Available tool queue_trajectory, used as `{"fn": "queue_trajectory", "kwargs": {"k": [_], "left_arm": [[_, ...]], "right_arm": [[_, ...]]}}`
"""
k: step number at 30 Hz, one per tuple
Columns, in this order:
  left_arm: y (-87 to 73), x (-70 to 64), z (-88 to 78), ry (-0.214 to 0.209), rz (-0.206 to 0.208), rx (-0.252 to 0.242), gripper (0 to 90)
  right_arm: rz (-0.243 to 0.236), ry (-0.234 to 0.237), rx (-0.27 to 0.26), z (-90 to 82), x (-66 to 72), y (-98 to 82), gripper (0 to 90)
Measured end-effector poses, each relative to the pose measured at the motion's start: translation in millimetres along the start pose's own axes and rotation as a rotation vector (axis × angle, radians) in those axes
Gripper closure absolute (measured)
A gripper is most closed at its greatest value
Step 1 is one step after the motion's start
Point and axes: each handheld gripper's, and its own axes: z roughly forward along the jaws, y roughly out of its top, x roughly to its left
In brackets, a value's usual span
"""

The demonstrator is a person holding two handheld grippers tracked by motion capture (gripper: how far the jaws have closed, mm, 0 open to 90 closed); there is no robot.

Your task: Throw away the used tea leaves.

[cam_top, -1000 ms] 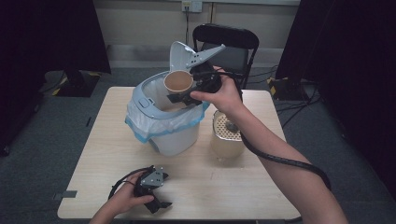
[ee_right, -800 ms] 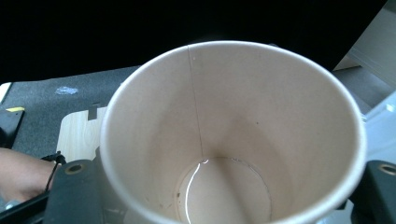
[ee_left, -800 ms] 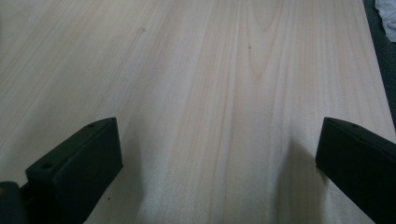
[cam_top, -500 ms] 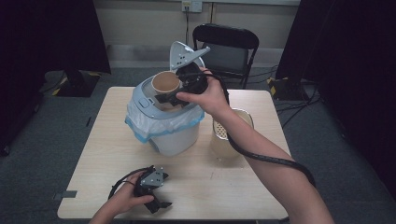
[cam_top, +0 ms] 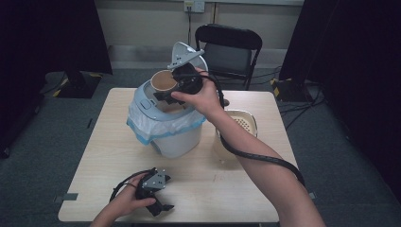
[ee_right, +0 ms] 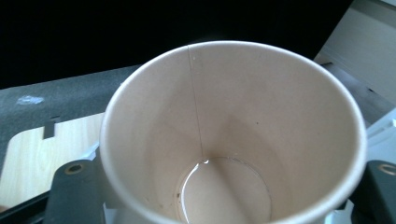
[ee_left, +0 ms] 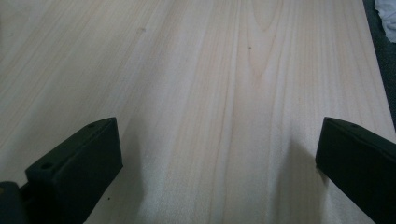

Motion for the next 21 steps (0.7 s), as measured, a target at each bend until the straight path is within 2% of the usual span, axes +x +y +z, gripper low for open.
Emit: {"fn": "queue_trajectory", "kwargs": {"k": [6, 9, 11, 13, 21], "left_arm": [[-0.1, -0.1, 0.1, -0.004, -0.002, 0.0, 0.0], [0.0, -0.1, 0.1, -0.004, -0.002, 0.0, 0.0], [0.2, -0.3, -0.1, -0.003, -0.004, 0.003, 0.0], [-0.1, -0.1, 0.1, -0.004, -0.002, 0.0, 0.0], [0.0, 0.0, 0.0, -0.001, 0.0, 0.0, 0.0]], "right_arm": [[0.039, -0.009, -0.013, 5.8, -4.9, -3.1, 24.1], [0.063, -0.023, -0.028, 7.8, -6.3, -3.5, 18.0], [0.071, -0.054, -0.021, 8.4, -7.3, -3.3, 15.2], [0.086, -0.038, -0.032, 7.8, -8.1, -3.3, 15.1], [0.066, -0.015, -0.01, 4.2, -0.1, -2.9, 15.2]]}}
